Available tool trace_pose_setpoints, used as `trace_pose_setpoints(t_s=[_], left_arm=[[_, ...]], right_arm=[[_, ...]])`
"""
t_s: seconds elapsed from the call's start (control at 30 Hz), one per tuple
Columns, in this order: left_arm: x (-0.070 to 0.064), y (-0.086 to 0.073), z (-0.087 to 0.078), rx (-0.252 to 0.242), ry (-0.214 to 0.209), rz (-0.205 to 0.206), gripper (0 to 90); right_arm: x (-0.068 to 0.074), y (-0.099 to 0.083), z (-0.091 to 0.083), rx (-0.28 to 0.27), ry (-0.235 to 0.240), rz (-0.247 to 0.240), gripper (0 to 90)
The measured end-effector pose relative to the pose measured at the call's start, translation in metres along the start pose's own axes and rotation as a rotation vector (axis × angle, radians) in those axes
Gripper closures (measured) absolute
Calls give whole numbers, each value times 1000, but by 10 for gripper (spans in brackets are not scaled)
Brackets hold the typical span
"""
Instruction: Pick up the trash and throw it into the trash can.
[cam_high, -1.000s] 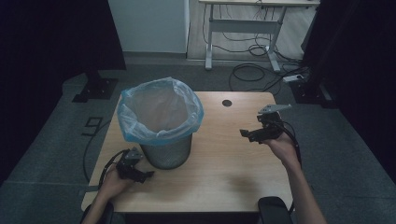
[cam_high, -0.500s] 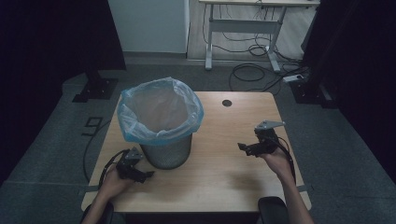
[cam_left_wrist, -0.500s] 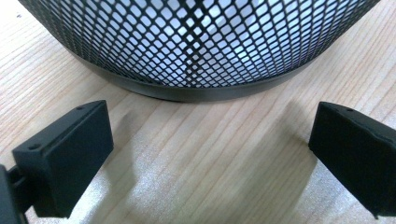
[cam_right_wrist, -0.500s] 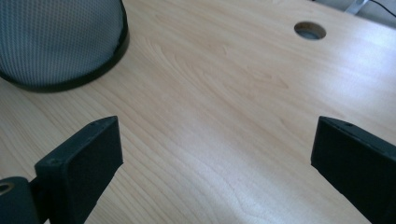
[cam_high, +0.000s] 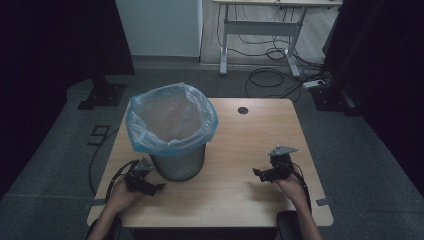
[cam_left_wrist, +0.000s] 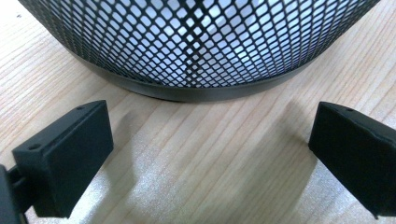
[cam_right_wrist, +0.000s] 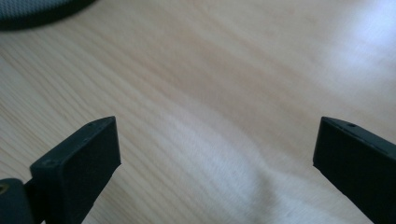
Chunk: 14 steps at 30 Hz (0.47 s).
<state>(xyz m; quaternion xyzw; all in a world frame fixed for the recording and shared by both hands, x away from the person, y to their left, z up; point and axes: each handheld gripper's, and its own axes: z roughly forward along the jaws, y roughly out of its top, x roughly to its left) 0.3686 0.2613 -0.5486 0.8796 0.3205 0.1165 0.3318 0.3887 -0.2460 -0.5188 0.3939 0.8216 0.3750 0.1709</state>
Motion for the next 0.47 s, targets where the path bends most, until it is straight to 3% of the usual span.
trace_pose_setpoints(t_s=[0.17,0.3,0.37,0.47], left_arm=[[0,0,0,0,0,0,0],[0,0,0,0,0,0,0],[0,0,0,0,0,0,0],[0,0,0,0,0,0,0]], right_arm=[[4,-17,13,35,7,3,0],[8,-27,23,85,11,-24,0],[11,-30,24,47,14,-30,0],[11,-30,24,47,15,-30,0]])
